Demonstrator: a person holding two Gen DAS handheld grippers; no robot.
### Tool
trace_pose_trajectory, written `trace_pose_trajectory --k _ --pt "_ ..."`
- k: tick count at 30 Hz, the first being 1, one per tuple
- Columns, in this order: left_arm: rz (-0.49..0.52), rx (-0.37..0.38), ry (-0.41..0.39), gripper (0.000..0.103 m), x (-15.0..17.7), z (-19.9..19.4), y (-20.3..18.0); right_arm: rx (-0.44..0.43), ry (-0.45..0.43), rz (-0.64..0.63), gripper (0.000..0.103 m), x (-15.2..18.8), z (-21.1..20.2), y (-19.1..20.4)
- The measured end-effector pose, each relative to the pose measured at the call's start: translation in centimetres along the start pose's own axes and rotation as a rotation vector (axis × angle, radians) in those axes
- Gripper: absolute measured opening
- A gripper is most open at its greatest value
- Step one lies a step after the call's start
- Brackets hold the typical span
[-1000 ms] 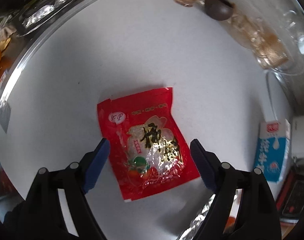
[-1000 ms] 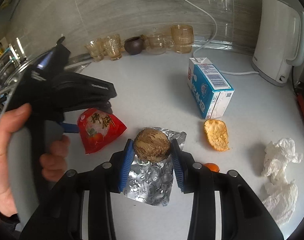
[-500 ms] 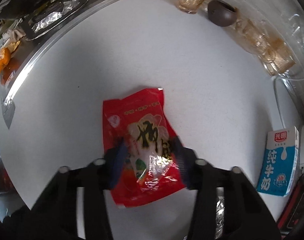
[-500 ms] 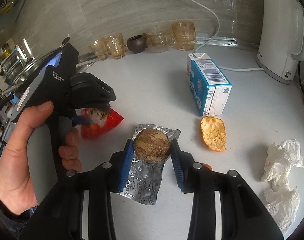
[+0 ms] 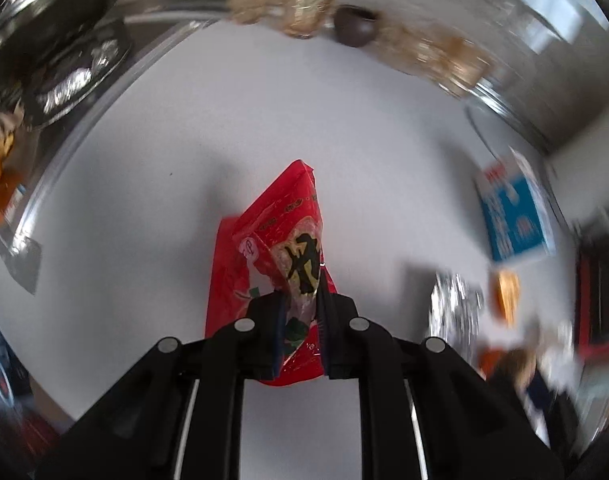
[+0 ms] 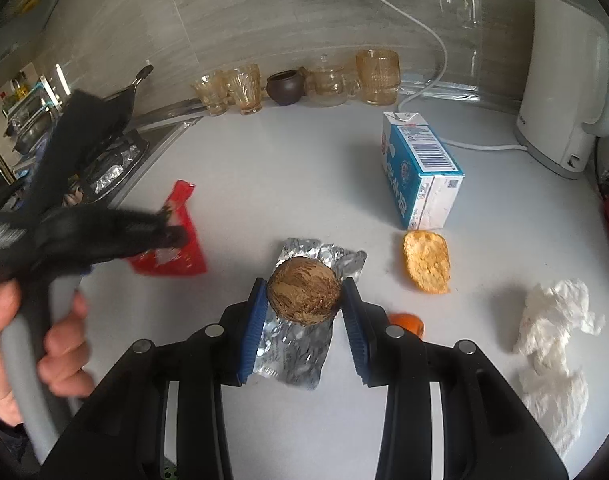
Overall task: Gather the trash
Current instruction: 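Grasp the red snack packet with the left tool while the right tool carries the walnut, then drop the red packet and walnut into the green basket with both tools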
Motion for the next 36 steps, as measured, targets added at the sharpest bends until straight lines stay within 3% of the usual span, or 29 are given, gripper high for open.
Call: trace_pose_trajectory --k 7,17,26,29,31,36 --pt "0.245 0.133 -0.003 0.013 4.4 -5.6 0.3 0.072 0.012 0.064 0.038 3.9 -4.7 2.5" --pt "0.511 0.321 0.073 0.014 15.6 -11.8 3.6 0.192 0.047 0.186 0.038 13.4 -11.3 7.9" --pt "0.652 0.356 0.152 0.015 23.1 -12.8 7.6 0.269 0.084 0.255 0.038 20.0 -14.7 12.3" --pt "0.674 0.358 0.169 0.022 24.6 -12.9 8.4 0.290 0.084 0.263 0.038 21.2 -15.6 13.0" --pt "0.676 0.353 0.165 0.035 25.0 -12.9 8.7 0.304 0.087 0.266 0.038 22.0 -16.0 13.2" --pt "0.690 0.361 0.165 0.043 25.5 -13.4 9.2 0.328 0.084 0.274 0.038 22.8 -16.8 13.5"
Point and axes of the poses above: each gripper's, at about its wrist camera, not at the fingertips, and z roughly the way its jaws point, y to its left, x to its underside, the point moved 8 cm from there along z, roughly the way its jaws point, and after that the axes turned 11 degrees about -y, right-handed, at the moved point
